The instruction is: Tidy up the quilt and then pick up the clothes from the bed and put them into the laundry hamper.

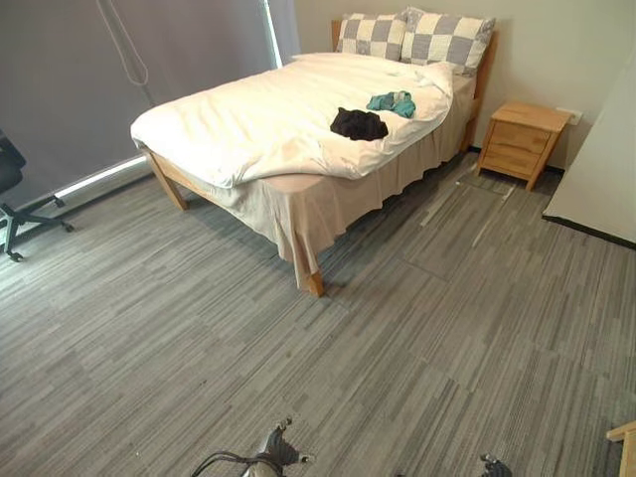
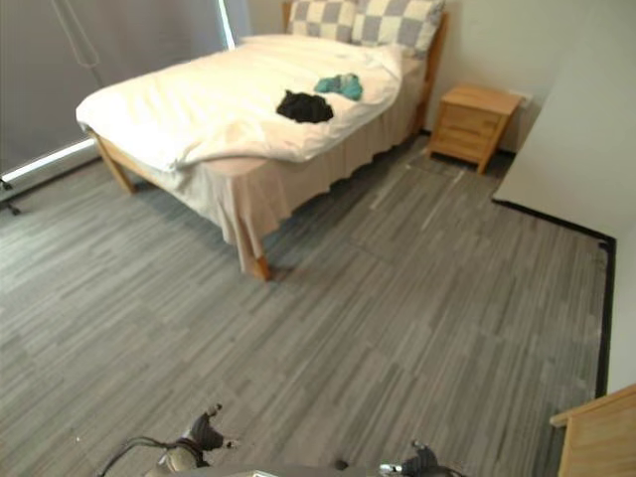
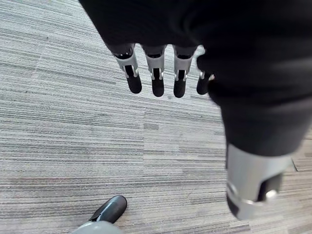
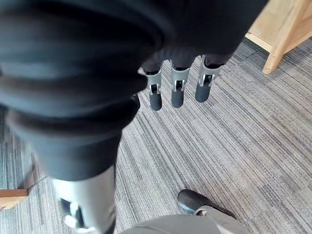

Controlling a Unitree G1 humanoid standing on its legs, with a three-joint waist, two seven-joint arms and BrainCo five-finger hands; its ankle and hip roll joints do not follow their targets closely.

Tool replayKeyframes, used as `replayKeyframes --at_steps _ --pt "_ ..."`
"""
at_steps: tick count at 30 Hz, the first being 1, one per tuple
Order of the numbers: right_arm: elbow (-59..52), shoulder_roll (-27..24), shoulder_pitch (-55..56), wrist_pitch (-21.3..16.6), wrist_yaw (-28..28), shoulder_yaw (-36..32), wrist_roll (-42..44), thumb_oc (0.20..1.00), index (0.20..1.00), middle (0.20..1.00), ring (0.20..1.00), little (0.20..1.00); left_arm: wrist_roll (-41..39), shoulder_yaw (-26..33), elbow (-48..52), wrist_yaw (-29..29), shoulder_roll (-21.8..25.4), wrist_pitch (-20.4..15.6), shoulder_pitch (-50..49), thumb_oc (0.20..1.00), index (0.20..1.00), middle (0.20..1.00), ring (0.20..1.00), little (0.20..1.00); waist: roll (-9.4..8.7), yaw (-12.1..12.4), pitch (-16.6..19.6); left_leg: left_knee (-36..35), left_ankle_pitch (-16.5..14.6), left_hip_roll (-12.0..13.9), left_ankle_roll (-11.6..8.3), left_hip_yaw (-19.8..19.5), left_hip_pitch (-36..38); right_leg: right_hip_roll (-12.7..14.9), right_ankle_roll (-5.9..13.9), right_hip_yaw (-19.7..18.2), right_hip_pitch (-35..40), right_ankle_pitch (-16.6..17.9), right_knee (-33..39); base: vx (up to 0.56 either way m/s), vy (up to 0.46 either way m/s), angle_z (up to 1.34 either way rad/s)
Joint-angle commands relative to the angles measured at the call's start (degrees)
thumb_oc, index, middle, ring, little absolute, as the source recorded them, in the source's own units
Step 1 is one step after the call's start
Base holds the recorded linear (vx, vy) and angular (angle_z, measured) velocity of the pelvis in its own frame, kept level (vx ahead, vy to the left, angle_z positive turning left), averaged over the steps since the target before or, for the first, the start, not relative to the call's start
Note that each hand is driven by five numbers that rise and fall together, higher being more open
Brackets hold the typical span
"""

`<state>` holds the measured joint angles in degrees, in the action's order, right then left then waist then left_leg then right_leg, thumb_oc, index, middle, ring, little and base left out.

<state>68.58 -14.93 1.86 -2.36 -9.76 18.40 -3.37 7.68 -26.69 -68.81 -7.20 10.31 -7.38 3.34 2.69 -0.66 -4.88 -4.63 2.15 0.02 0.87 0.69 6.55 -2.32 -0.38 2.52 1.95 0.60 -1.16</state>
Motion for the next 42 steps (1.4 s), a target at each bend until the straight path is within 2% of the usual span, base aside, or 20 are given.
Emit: replayKeyframes --at_steps 1,9,13,16,18,20,21,23,24,26,28,29,31,33,36,38,39,40,41,42 --pt "0.7 -1.1 -2.5 -0.4 -0.2 1.9 0.9 1.0 1.0 1.0 1.0 1.0 1.7 -0.2 -1.1 -0.6 -0.8 -1.5 5.2 1.0 1.0 1.0 1.0 1.0 -1.37 -0.3 -3.2 -0.4 -5.4 -2.0 -0.61 -0.2 3.7 3.2 6.2 -1.2 6.3 -2.0 5.6 0.08 0.011 0.05" --pt "2.0 -0.4 -1.8 0.1 0.3 2.3 0.4 1.0 1.0 1.0 1.0 1.0 2.0 0.0 -2.5 -0.1 -0.9 -1.1 4.7 1.0 1.0 1.0 1.0 1.0 -1.57 -0.1 -3.9 -0.4 -5.4 -2.0 -0.44 0.1 2.8 3.2 6.36 -1.2 5.5 -2.2 5.4 0.06 0.007 -0.03" --pt "4.0 -0.2 -2.1 0.7 1.1 1.1 1.3 1.0 1.0 1.0 1.0 1.0 3.3 -1.3 -1.4 0.1 -0.1 -1.4 5.9 1.0 1.0 1.0 1.0 1.0 -1.38 0.5 -5.7 -0.4 -5.7 -1.3 0.17 -0.1 0.6 2.5 8.14 1.8 -2.6 -4.3 -7.5 -0.01 -0.004 0.02" --pt "5.1 -0.6 -2.0 1.1 1.8 -0.7 2.1 1.0 1.0 1.0 1.0 1.0 3.4 -1.2 -2.0 -0.2 -0.1 -0.9 6.1 1.0 1.0 1.0 1.0 1.0 -0.05 -0.3 -7.2 -0.4 -6.6 -0.1 0.49 -0.7 1.9 2.9 12.67 3.4 -11.2 -1.1 -23.0 0.1 -0.007 -0.13" --pt "4.9 -0.9 -1.8 1.1 1.7 -2.9 4.6 1.0 1.0 1.0 1.0 1.0 2.5 -0.8 -1.6 -0.2 0.1 -1.1 6.3 1.0 1.0 1.0 1.0 1.0 0.74 -0.7 -8.2 -0.4 -7.5 0.7 0.28 -0.4 3.4 5.8 13.74 6.3 -15.0 0.6 -27.0 0.21 -0.05 0.04" --pt "4.8 -1.0 -1.8 1.0 1.7 -5.0 7.8 1.0 1.0 1.0 1.0 1.0 1.0 -0.2 -1.1 0.0 0.4 -1.1 6.5 1.0 1.0 1.0 1.0 1.0 1.14 -0.9 -8.8 -0.4 -9.1 1.0 -0.38 0.2 5.1 9.0 11.95 10.1 -15.6 -0.5 -20.2 0.35 -0.157 0.2" --pt "4.9 -1.2 -1.8 1.0 1.7 -5.5 8.5 1.0 1.0 1.0 1.0 1.0 0.8 0.0 -1.1 -0.1 0.5 -1.2 6.5 1.0 1.0 1.0 1.0 1.0 0.9 -1.0 -8.8 -0.4 -9.9 0.7 -0.75 0.5 5.9 10.6 11.04 11.2 -15.8 0.2 -14.6 0.44 -0.268 0.14" --pt "4.8 -1.6 -2.2 1.1 2.0 -6.2 9.5 1.0 1.0 1.0 1.0 1.0 1.3 0.4 -1.2 -0.2 0.6 -1.7 6.5 1.0 1.0 1.0 1.0 1.0 1.2 -1.6 -9.3 -0.4 -11.5 1.3 -2.05 0.3 8.1 11.4 11.38 11.0 -15.4 4.1 -1.2 0.35 -0.222 -0.15" --pt "4.8 -1.6 -2.2 1.1 2.0 -6.2 9.5 1.0 1.0 1.0 1.0 1.0 1.3 0.4 -1.2 -0.2 0.6 -1.7 6.5 1.0 1.0 1.0 1.0 1.0 1.23 -1.6 -9.4 -0.4 -11.5 1.4 -2.06 0.3 8.2 11.4 11.37 11.0 -15.2 4.2 -1.1 0.46 -0.268 -0.28" --pt "4.1 -2.2 -2.1 0.9 3.0 -7.6 11.9 1.0 1.0 1.0 1.0 1.0 3.4 0.3 -2.8 -0.5 1.0 -2.3 7.5 1.0 1.0 1.0 1.0 1.0 2.22 -3.4 -9.1 -0.4 -13.0 3.0 -3.68 0.7 10.9 13.2 13.08 6.6 -17.4 7.3 4.2 0.64 -0.404 0.02" --pt "4.3 -2.4 -2.0 0.9 3.1 -7.3 11.3 1.0 1.0 1.0 1.0 1.0 4.1 0.5 -4.2 -0.5 1.0 -2.1 7.4 1.0 1.0 1.0 1.0 1.0 1.7 -4.1 -8.3 1.0 -12.3 3.8 -4.2 0.3 12.8 12.5 12.52 6.2 -16.5 9.5 4.2 0.47 -0.334 0.0" --pt "4.7 -2.8 -2.7 1.0 3.1 -6.8 10.1 1.0 1.0 1.0 1.0 1.0 4.2 0.6 -4.7 -0.4 0.8 -1.9 7.4 1.0 1.0 1.0 1.0 1.0 1.78 -4.6 -7.8 4.2 -11.2 4.7 -4.9 0.0 12.9 12.0 11.7 5.6 -16.4 9.8 2.9 0.34 -0.258 0.01" --pt "5.1 -3.5 -2.8 1.1 3.3 -5.1 8.2 1.0 1.0 1.0 1.0 1.0 3.8 1.0 -4.4 -0.5 0.9 -1.6 7.1 1.0 1.0 1.0 1.0 1.0 2.19 -4.7 -7.5 14.9 -4.8 6.5 -6.58 0.8 9.3 9.8 9.52 6.5 -13.9 8.5 2.4 0.43 -0.436 0.08" --pt "4.3 -4.6 -3.2 0.9 3.8 -2.1 5.4 1.0 1.0 1.0 1.0 1.0 1.2 1.8 -1.8 -0.6 1.6 -2.1 7.7 1.0 1.0 1.0 1.0 1.0 -0.1 -3.4 -9.1 36.2 4.1 5.4 -7.02 -2.3 -0.4 9.1 6.05 7.5 -8.7 7.1 3.7 0.32 -0.526 -0.22" --pt "2.7 -5.7 -6.8 0.6 3.8 0.5 4.4 1.0 1.0 1.0 1.0 1.0 -3.8 2.8 1.0 -2.1 2.0 -2.9 10.2 1.0 1.0 1.0 1.0 1.0 -3.06 -0.7 -11.9 46.2 2.4 5.7 -6.22 0.5 -8.8 9.1 4.29 7.6 -2.8 4.5 6.2 0.35 -0.389 -0.48" --pt "2.9 -5.9 -7.8 0.5 3.7 1.4 3.6 1.0 1.0 1.0 1.0 1.0 -4.7 3.0 1.6 -2.6 2.0 -3.0 10.9 1.0 1.0 1.0 1.0 1.0 -3.74 0.2 -12.3 44.7 1.3 5.8 -6.29 1.7 -10.7 9.5 4.43 7.5 -2.0 3.5 6.2 0.33 -0.159 -0.27" --pt "2.9 -6.2 -8.5 0.3 3.6 2.7 2.6 1.0 1.0 1.0 1.0 1.0 -5.4 2.7 3.3 -3.2 1.8 -3.5 11.6 1.0 1.0 1.0 1.0 1.0 -4.2 2.2 -12.1 35.7 -0.4 4.6 -5.98 4.4 -14.8 9.2 4.97 7.1 0.6 1.2 6.2 0.3 -0.081 -0.06" --pt "2.9 -6.2 -8.5 0.3 3.6 2.7 2.6 1.0 1.0 1.0 1.0 1.0 -5.4 2.7 3.3 -3.2 1.8 -3.5 11.6 1.0 1.0 1.0 1.0 1.0 -4.23 2.2 -12.0 35.7 -0.4 4.5 -5.98 4.5 -14.8 9.2 4.97 7.1 0.6 1.2 6.2 0.63 -0.105 0.15" --pt "3.0 -6.6 -9.1 0.2 3.6 3.1 2.5 1.0 1.0 1.0 1.0 1.0 -5.4 2.6 3.7 -2.8 1.6 -3.7 11.3 1.0 1.0 1.0 1.0 1.0 -4.01 3.2 -11.0 24.4 -0.4 2.7 -4.98 7.4 -15.9 8.0 5.49 6.4 2.8 -0.6 6.2 0.69 -0.057 0.06" --pt "2.9 -6.9 -9.6 -0.3 3.3 2.8 2.6 1.0 1.0 1.0 1.0 1.0 -4.5 2.4 2.7 -2.4 1.8 -3.6 10.8 1.0 1.0 1.0 1.0 1.0 -3.4 3.1 -9.9 12.6 2.9 3.6 -5.5 16.3 -16.0 5.7 5.91 7.5 5.9 -3.9 6.2 0.84 -0.049 0.08"
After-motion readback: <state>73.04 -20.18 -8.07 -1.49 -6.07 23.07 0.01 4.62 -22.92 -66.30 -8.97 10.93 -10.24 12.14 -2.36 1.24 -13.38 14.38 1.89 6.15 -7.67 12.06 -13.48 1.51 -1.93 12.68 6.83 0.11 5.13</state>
